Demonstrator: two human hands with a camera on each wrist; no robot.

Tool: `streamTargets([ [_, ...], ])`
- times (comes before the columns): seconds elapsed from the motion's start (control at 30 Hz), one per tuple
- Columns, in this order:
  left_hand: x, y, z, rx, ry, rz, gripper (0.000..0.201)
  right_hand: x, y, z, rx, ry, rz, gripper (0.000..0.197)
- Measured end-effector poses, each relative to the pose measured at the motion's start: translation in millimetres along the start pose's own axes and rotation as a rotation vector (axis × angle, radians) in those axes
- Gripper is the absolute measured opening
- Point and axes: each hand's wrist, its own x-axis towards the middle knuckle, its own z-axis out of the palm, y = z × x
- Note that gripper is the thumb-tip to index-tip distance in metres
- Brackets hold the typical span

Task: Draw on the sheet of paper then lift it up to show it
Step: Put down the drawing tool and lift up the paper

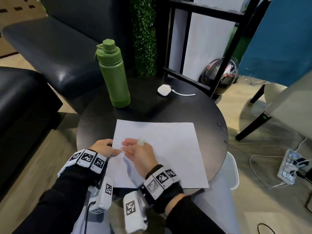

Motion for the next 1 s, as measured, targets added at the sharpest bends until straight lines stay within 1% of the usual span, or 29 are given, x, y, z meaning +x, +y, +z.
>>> streamTargets([
  [0.07,-0.1,1.3,0.2,-0.007,-0.003,-0.005,0.016,-1.3,8.9,-0.4,0.048,0.012,0.059,0.029],
  [0.13,-0.1,3.0,0.0,0.006,-0.008,-0.011,0.017,4.9,0.8,-20.8,0.15,0.095,0.034,0.026],
  [0.2,-0.4,3.8,-0.2,0.014,-0.017,-0.018,0.019,14.7,-16.7,-53.4,0.256,0.25,-0.052,0.023],
  [0.27,-0.8,3.7,0.1,0.013,-0.016,-0.017,0.02,19.7,-39.8,-90.8,0.341,0.43,-0.188,0.019],
  [0.3,-1.3,3.4,0.5,0.015,-0.012,-0.017,0.02,18.4,-51.8,-107.2,0.33,0.536,-0.247,0.02],
  [0.33,-1.7,3.3,1.3,0.019,-0.008,-0.016,0.02,19.1,-61.2,-123.6,0.305,0.624,-0.293,0.027],
  [0.37,-1.9,3.5,1.9,0.028,-0.007,-0.018,0.02,19.4,-69.1,-135.8,0.294,0.679,-0.323,0.032],
  [0.43,-2.1,3.7,2.6,0.023,-0.008,-0.022,0.023,15.9,-75.5,-137.4,0.273,0.662,-0.352,0.031],
  [0.47,-1.7,3.7,2.5,0.012,-0.009,-0.028,0.025,12.0,-72.7,-126.0,0.232,0.612,-0.342,0.028],
  [0.5,-1.5,3.2,2.4,0.012,-0.009,-0.035,0.026,7.5,-67.0,-109.0,0.203,0.517,-0.308,0.026],
  [0.57,-2.1,2.1,2.4,0.03,-0.011,-0.04,0.026,-0.1,-47.1,-67.5,0.139,0.26,-0.175,0.022],
  [0.63,-2.6,0.5,2.8,0.016,-0.007,-0.032,0.025,-5.1,-24.8,-30.2,0.029,0.023,0.021,0.024],
  [0.67,-2.5,-0.2,3.3,-0.004,-0.002,-0.026,0.023,-5.3,-15.2,-16.5,-0.025,-0.055,0.099,0.023],
  [0.7,-3.1,-0.3,3.4,-0.014,0.002,-0.021,0.021,-4.1,-8.3,-8.7,-0.06,-0.083,0.137,0.022],
  [0.73,-3.8,0.1,3.3,-0.013,0.002,-0.017,0.019,-1.9,-5.4,-5.6,-0.05,-0.047,0.128,0.022],
  [0.77,-4.5,0.9,3.7,-0.007,-0.002,-0.014,0.018,2.7,-5.3,-8.3,-0.034,0.073,0.069,0.02],
  [0.8,-4.5,1.4,4.1,0.003,-0.003,-0.014,0.02,9.5,-7.9,-16.0,-0.045,0.266,-0.022,0.018],
  [0.83,-4.8,2.1,4.3,0.014,-0.001,-0.014,0.021,15.1,-12.8,-25.2,-0.117,0.518,-0.13,0.018],
  [0.87,-4.9,2.2,4.4,0.018,0.005,-0.014,0.022,18.2,-16.6,-33.2,-0.165,0.739,-0.211,0.02],
  [0.9,-4.6,1.8,4.3,0.022,0.011,-0.014,0.023,18.7,-17.5,-36.3,-0.139,0.83,-0.275,0.02],
  [0.93,-4.1,1.7,3.8,0.024,0.012,-0.014,0.023,14.9,-18.1,-33.2,-0.055,0.78,-0.288,0.018],
  [0.97,-3.3,1.3,3.3,0.019,0.008,-0.014,0.024,10.2,-14.6,-25.7,0.039,0.639,-0.248,0.02],
  [1.0,-2.3,0.6,3.4,0.009,0.002,-0.012,0.025,6.7,-8.4,-17.7,0.107,0.443,-0.162,0.023],
])
